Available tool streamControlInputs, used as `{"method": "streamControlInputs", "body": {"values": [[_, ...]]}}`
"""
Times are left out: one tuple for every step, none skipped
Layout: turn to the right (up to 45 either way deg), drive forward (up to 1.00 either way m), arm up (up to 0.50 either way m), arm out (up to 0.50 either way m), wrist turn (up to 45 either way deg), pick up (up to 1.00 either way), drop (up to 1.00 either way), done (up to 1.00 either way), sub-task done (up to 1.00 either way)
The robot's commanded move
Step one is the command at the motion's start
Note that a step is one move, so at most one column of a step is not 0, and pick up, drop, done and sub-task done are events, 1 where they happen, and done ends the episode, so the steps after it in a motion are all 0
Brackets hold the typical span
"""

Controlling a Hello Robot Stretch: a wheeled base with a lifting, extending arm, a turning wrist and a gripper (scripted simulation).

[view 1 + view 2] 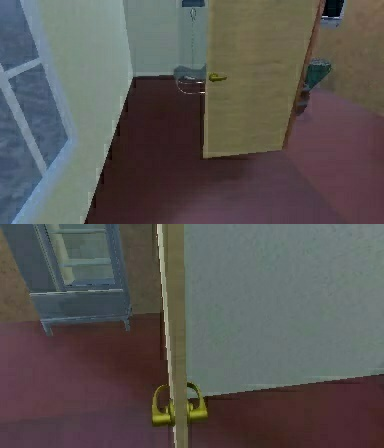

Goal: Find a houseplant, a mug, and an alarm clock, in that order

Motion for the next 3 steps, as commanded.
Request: {"method": "streamControlInputs", "body": {"values": [[-9.0, 0.00, 0.00, 0.00, 0.0, 0.00, 0.00, 0.00, 0.00], [0.0, 0.35, 0.00, 0.00, 0.0, 0.00, 0.00, 0.00, 0.00], [-3.0, 0.00, 0.00, 0.00, 0.0, 0.00, 0.00, 0.00, 0.00]]}}
